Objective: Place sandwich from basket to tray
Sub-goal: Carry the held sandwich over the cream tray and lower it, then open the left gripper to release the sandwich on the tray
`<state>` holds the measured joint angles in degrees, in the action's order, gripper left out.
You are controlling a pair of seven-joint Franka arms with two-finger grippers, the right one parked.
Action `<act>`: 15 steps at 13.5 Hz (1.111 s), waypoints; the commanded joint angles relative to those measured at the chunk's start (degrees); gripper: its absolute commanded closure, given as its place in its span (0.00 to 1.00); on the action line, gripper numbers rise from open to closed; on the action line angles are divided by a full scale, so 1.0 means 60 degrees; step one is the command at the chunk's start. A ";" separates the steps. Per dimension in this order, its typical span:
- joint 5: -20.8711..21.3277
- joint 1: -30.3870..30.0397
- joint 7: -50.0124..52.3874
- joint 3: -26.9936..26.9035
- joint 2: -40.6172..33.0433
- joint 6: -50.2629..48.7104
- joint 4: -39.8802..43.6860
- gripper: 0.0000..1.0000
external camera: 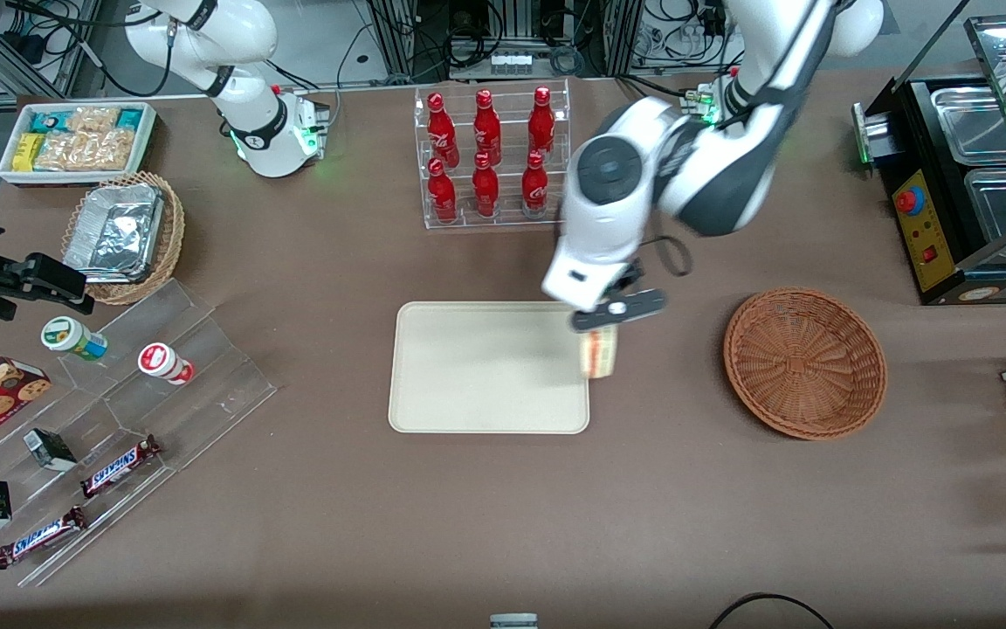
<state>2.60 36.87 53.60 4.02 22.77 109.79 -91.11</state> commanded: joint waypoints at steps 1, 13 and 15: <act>0.0092 0.0490 0.0163 -0.0173 0.1343 0.0536 0.0961 0.87; 0.1425 0.0711 0.0719 -0.0173 0.2957 0.2444 0.0888 0.63; 0.1426 0.0697 0.0647 -0.0173 0.2943 0.2430 0.0888 0.06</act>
<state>9.94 40.23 56.91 3.65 39.58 124.42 -87.41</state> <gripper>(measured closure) 0.722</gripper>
